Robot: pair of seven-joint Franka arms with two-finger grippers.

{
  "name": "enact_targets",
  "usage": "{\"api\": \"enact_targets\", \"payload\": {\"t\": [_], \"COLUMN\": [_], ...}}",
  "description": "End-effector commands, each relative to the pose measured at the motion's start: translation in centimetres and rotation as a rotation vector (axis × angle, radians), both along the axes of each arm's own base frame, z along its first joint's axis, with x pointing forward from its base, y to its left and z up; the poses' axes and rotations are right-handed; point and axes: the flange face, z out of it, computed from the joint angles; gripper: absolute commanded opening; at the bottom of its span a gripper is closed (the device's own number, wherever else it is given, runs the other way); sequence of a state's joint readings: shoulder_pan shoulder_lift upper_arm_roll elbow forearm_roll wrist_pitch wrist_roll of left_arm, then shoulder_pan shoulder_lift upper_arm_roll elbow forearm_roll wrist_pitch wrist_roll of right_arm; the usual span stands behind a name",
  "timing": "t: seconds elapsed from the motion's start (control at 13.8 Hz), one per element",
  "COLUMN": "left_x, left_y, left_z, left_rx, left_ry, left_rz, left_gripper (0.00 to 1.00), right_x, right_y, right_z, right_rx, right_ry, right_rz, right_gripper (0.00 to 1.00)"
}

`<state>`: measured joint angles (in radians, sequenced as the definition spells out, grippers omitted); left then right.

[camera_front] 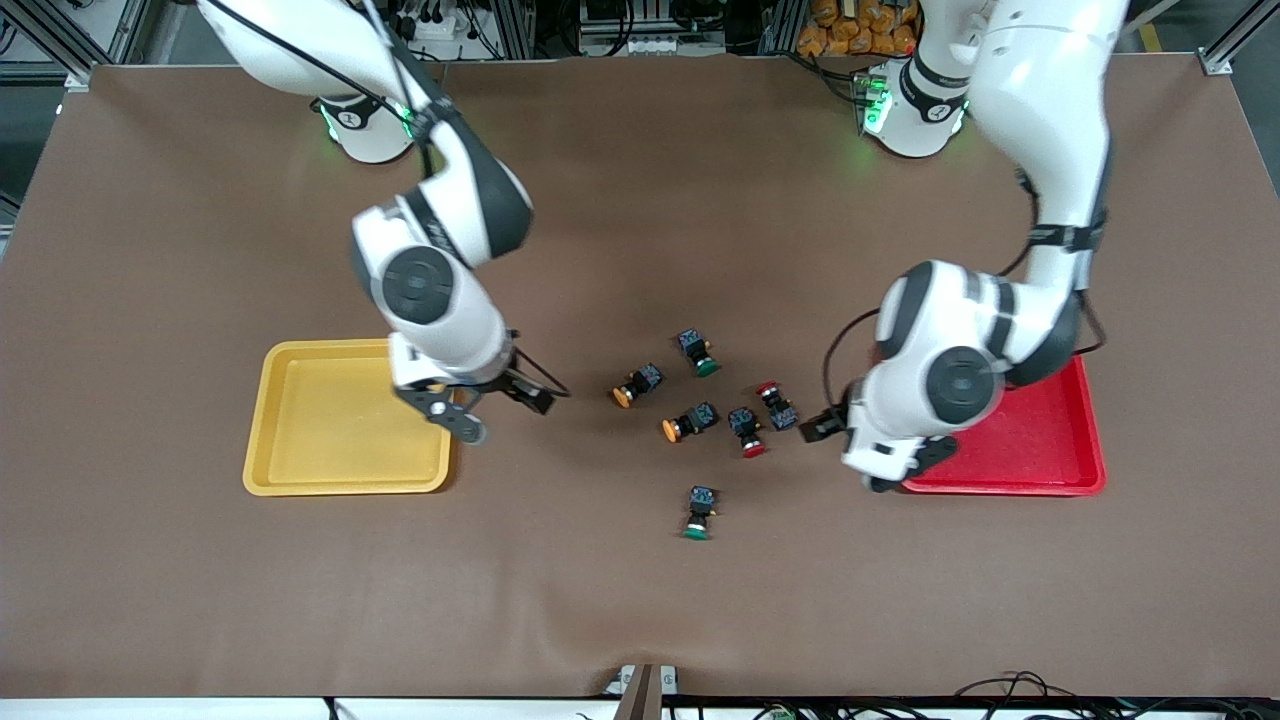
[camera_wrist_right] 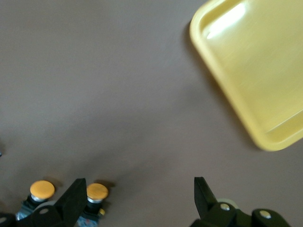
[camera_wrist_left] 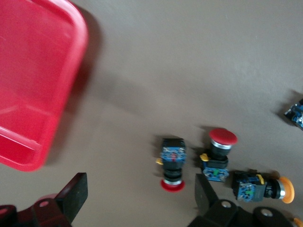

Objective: Place red and yellow buttons in trays
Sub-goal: 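Grasp the red button with the left gripper while the right gripper grasps orange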

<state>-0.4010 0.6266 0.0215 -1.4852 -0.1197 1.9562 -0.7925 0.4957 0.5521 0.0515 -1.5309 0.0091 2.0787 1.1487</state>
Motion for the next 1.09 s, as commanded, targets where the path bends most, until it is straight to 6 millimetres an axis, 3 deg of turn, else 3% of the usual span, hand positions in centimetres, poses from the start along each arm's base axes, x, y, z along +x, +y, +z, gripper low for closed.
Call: {"api": "enact_targets", "payload": {"t": [0.0, 0.22, 0.43, 0.72, 0.94, 1.01], "left_x": [0.0, -1.3, -2.0, -3.6, -3.9, -3.9], "left_y": [-1.0, -2.1, -2.9, -4.4, -4.2, -4.2], "left_z": [-2.1, -5.1, -7.0, -9.0, -9.7, -9.7], "left_rx": [0.009, 0.013, 0.015, 0.021, 0.019, 0.018], "left_ry": [-0.014, -0.025, -0.025, -0.032, -0.044, -0.044], "left_rz": [0.029, 0.011, 0.005, -0.006, -0.004, -0.006], "left_gripper": [1.00, 1.00, 1.00, 1.00, 1.00, 1.00], "right_x": [-0.5, -2.3, -2.7, -2.9, -3.8, -4.1], "right_y": [3.5, 7.8, 10.2, 12.3, 13.6, 13.9], "right_z": [-3.7, -7.1, -9.4, -13.3, -14.2, -14.2], "right_rx": [0.012, 0.013, 0.024, 0.076, 0.073, 0.074], "right_ry": [-0.011, -0.007, -0.015, -0.060, -0.053, -0.050], "right_rz": [-0.092, -0.149, -0.198, -0.246, -0.237, -0.233], "right_gripper": [1.00, 1.00, 1.00, 1.00, 1.00, 0.92]}}
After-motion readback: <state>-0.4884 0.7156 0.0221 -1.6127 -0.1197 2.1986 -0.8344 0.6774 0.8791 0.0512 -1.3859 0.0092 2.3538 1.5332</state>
